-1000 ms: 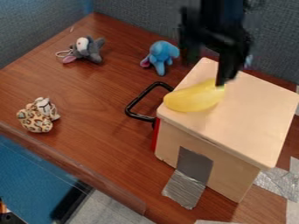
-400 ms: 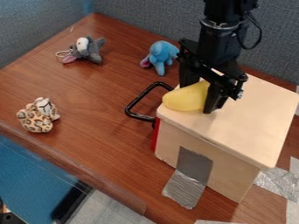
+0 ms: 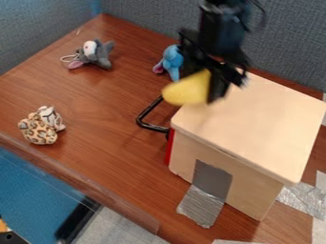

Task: Remove the yellow banana from the top of the drawer and put on the left side of the table

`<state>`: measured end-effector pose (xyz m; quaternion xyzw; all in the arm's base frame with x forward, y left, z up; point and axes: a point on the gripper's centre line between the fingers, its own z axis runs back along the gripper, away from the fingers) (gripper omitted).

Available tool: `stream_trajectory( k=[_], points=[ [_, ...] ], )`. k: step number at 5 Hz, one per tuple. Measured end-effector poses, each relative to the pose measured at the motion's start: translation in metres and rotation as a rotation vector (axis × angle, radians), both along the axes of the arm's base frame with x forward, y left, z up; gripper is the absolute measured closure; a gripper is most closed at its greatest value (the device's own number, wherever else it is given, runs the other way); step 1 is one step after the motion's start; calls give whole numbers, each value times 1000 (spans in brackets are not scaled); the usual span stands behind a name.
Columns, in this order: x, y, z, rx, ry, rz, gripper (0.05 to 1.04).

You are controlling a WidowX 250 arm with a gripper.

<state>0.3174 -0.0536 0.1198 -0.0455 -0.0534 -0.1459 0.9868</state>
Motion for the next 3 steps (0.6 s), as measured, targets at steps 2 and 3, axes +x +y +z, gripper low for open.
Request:
stream_trajectory(
  k=[2, 3],
  points=[
    [3, 84, -6, 28, -23, 176, 533],
    [4, 113, -27, 60, 4, 226, 533]
  ],
)
